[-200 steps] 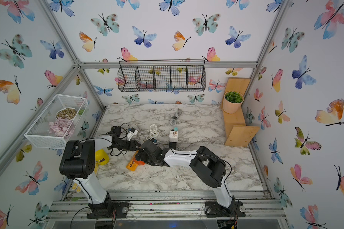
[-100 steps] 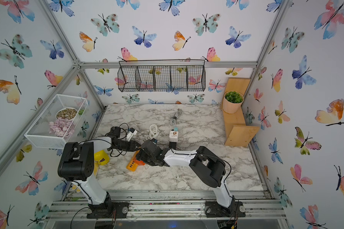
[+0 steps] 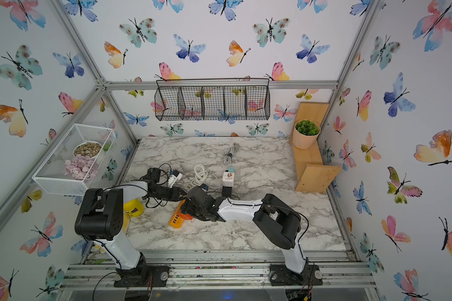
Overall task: Pull the plug off the socket
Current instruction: Remove the plug from the socket, then place the plug at the center of the board.
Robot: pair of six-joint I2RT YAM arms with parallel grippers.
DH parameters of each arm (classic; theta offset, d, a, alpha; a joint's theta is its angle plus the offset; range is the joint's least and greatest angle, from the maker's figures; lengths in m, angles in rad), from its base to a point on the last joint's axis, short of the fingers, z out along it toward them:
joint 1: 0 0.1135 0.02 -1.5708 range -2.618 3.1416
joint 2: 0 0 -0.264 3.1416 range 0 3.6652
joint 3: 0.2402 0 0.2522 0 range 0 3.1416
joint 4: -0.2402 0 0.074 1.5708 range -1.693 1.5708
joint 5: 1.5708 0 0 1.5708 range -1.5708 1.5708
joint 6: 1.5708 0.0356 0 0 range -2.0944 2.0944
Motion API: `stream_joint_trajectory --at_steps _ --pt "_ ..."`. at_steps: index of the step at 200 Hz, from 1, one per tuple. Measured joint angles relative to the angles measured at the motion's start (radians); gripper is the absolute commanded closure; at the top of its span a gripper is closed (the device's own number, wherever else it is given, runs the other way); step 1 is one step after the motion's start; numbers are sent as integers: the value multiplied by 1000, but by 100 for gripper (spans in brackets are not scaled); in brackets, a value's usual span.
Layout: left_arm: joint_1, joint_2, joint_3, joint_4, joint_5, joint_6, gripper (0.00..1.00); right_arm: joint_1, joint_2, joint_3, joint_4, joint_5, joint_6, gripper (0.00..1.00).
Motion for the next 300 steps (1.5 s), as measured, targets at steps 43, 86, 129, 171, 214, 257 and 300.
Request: stream_joint_trajectory --at_steps 43,86,129,171,214,257,300 --pt "-32 -42 -17 14 -78 1 100 0 -15 -3 -20 4 -9 99" --pt "-56 -82 -22 65 -209 80 100 3 -143 -11 -88 42 -50 99" --pt "-57 -75 -8 73 -233 111 100 3 -178 -13 -109 51 -73 99" --pt "-42 -21 55 32 -190 116 100 3 -242 -78 -170 82 -106 99" --pt "18 66 124 -35 -34 129 100 -18 -372 -118 -292 167 -184 99" --pt "37 97 134 -48 51 140 100 -195 -581 -395 -257 132 -243 99" --pt "37 104 126 -57 87 140 100 -488 -713 -566 -182 -2 -351 99"
